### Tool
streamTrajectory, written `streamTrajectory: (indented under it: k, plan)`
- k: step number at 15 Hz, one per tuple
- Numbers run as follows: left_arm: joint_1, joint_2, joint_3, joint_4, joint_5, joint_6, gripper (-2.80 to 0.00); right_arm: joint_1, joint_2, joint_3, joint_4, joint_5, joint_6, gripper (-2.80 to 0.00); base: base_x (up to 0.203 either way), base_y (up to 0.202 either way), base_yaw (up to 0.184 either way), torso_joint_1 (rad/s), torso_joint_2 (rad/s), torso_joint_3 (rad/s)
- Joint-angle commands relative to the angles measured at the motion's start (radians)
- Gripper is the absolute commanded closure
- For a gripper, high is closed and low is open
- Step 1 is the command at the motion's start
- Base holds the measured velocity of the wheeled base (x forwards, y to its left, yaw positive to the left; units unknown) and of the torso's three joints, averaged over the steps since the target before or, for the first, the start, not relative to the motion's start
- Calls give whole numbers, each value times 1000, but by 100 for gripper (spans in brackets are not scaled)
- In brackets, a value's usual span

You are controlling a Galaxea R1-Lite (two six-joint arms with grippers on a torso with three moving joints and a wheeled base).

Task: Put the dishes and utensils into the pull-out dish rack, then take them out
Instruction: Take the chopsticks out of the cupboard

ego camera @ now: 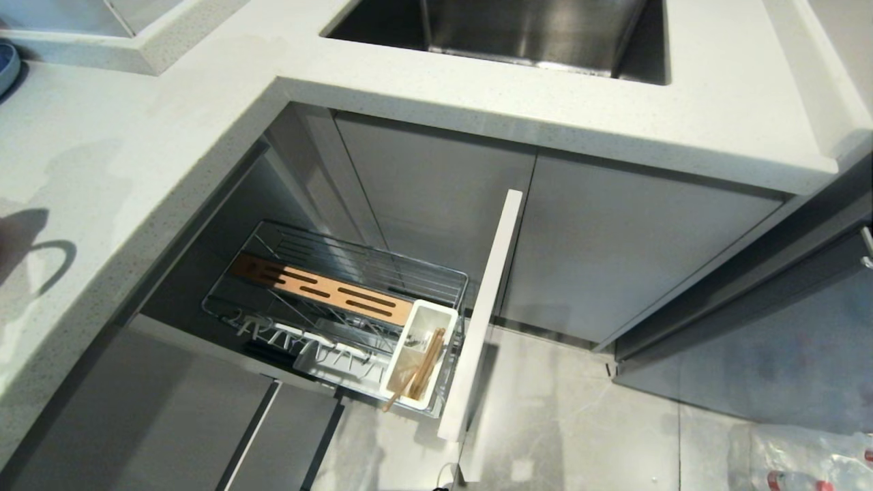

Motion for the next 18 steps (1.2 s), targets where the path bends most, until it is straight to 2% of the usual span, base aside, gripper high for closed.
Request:
streamTrajectory:
  k: [1, 9, 10, 18]
  plan:
    - [8, 0, 6, 5, 0, -6, 0, 0, 1, 2, 0, 0, 0, 0, 0, 0, 0, 0, 0, 0]
    - [26, 0, 8, -2, -6, 2, 0, 0, 1, 2, 0, 0, 0, 0, 0, 0, 0, 0, 0, 0]
    - [29, 0, 8, -1, -6, 2, -280, 0, 1, 2, 0, 0, 0, 0, 0, 0, 0, 0, 0, 0]
    - [28, -13, -4, 0, -6, 0, -280, 0, 1, 2, 0, 0, 0, 0, 0, 0, 0, 0, 0, 0]
